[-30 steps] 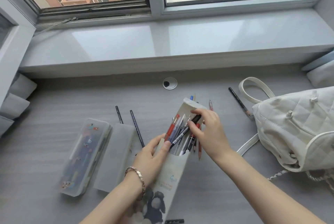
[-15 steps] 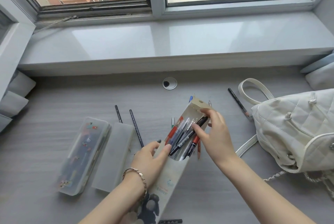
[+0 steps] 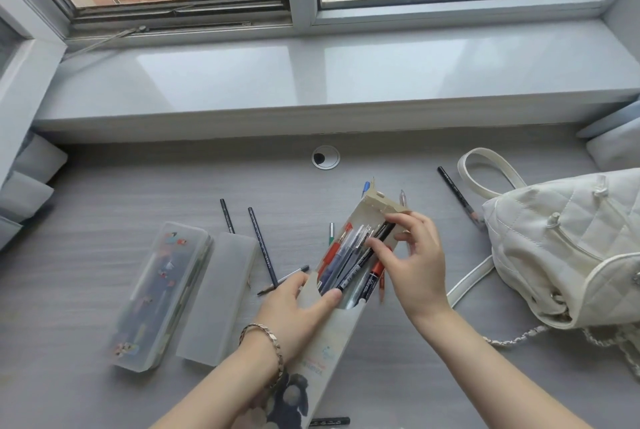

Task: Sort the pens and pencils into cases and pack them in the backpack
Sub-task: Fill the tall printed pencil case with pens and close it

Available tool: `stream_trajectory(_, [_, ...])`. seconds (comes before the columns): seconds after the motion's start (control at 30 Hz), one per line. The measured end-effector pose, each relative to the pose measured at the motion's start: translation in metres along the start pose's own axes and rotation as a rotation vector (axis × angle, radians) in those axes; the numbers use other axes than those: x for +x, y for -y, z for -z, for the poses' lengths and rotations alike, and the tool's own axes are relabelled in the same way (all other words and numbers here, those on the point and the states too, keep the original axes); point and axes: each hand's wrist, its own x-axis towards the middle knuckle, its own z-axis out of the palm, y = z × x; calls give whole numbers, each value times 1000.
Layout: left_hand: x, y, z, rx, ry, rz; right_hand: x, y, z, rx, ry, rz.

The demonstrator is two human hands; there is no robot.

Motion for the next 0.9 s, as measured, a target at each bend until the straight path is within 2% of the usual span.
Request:
stream_trajectory(0.07, [1,1,1,-5,-5,-26,-6,1,-3,65,3,57])
stream_trajectory(0.17, [7,4,3,-38,-24,-53,-17,9,-13,3,115,229])
stream_trajectory(0.27, [15,12,9,-67,-110,-33,-5,16,-18,5,167,285])
stream_trajectory(0.37, [23,19,21,-111,-251,-2,32,7,-26,-67,65,101])
stream_trajectory(0.47, [31,25,36,-150,-333,18,72,-12,-43,-417,244,-209])
stream_trajectory(0.57, [35,32,50,-177,-381,28,90,-17,-60,-773,420,-289])
stream_trajectory(0.67, [35,34,61,-151,-415,28,95,-13,-70,-891,475,-314])
stream_trajectory(0.77, [32,38,64,-146,-436,38,101,-12,-71,-814,522,-418])
stream_trajectory(0.9, [30,46,61,-161,-400,43,111,-12,-54,-418,436,-509])
